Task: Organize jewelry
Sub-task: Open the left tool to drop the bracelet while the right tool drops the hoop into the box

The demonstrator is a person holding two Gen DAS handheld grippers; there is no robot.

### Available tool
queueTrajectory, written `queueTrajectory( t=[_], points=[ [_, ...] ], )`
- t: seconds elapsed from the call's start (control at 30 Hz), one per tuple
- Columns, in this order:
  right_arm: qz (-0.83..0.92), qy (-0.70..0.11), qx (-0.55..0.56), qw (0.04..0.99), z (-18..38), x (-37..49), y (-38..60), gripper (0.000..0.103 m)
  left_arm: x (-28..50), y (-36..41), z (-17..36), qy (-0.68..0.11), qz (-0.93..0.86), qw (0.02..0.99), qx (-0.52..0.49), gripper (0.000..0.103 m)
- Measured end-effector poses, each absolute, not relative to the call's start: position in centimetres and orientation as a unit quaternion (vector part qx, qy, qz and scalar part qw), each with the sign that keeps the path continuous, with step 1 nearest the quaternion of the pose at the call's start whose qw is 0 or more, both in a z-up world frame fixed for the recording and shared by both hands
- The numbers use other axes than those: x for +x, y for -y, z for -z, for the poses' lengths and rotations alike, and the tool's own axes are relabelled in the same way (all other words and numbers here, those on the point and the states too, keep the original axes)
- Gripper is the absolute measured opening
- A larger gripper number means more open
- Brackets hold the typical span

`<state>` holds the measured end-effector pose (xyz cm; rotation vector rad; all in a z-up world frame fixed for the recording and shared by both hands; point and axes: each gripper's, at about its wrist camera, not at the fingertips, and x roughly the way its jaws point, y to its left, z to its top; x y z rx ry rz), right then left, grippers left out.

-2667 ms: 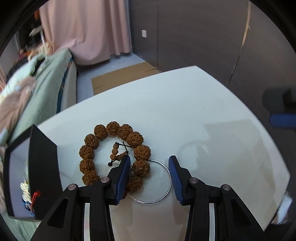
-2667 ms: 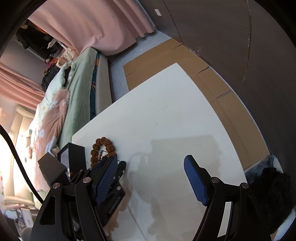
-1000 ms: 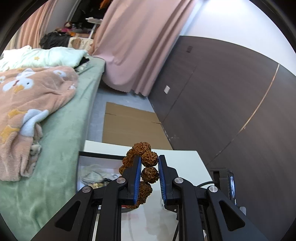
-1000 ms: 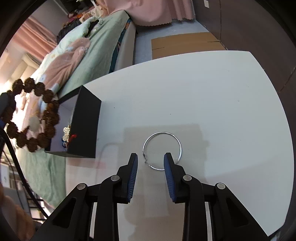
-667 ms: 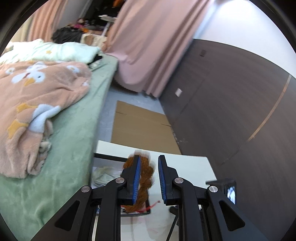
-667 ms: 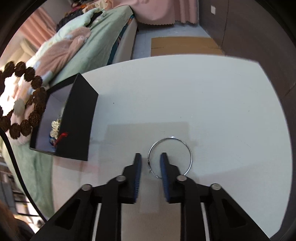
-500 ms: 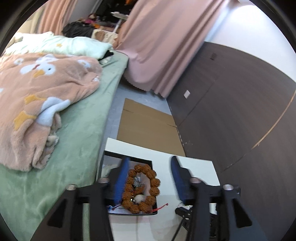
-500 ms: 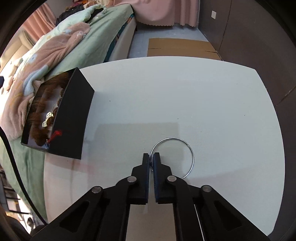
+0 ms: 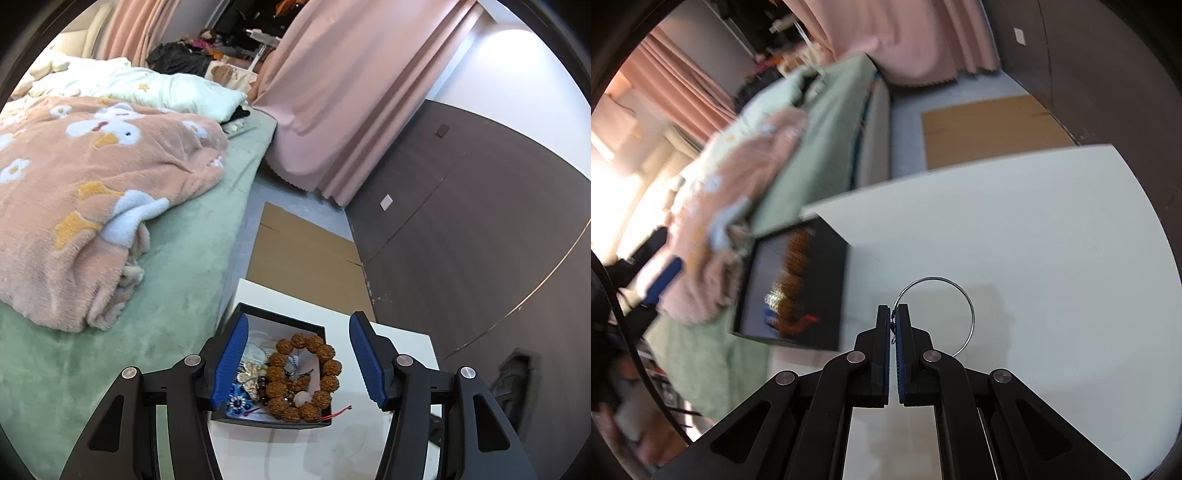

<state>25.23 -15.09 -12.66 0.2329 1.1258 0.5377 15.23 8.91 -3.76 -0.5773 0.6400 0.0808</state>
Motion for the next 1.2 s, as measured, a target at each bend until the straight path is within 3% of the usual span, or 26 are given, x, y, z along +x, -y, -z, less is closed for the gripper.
queueTrajectory(
  t=[0.43, 0.57, 0.77, 0.8, 0.93, 1.03, 1.2],
  points=[
    [-0.365, -0.437, 0.189, 0.8, 7.8, 24.1, 11.1, 0.004, 14.1, -10.5, 3.4, -0.3, -0.053, 0.907, -0.291, 0.059],
    [-0.388, -0.43, 0.187, 0.793, 7.4, 23.8, 9.1, 0.004, 13.6, -11.3, 3.3, -0.295, -0.062, 0.905, -0.3, 0.074],
    [-0.402, -0.433, 0.179, 0.787, 7.9, 23.8, 6.1, 0.005, 13.3, -12.1, 3.1, -0.291, -0.074, 0.904, -0.304, 0.079],
    [-0.398, -0.437, 0.173, 0.788, 8.1, 23.7, 5.9, 0.008, 13.4, -12.1, 3.1, -0.292, -0.075, 0.903, -0.305, 0.079],
    [-0.383, -0.453, 0.169, 0.787, 8.6, 24.0, 6.5, 0.05, 13.6, -11.9, 3.2, -0.3, -0.077, 0.902, -0.299, 0.084],
    [-0.364, -0.448, 0.179, 0.797, 8.5, 24.4, 8.5, 0.052, 13.5, -11.5, 3.2, -0.305, -0.084, 0.903, -0.29, 0.091],
    [-0.332, -0.453, 0.196, 0.804, 8.6, 24.8, 11.7, 0.053, 13.7, -10.4, 3.4, -0.317, -0.081, 0.905, -0.273, 0.092]
  ],
)
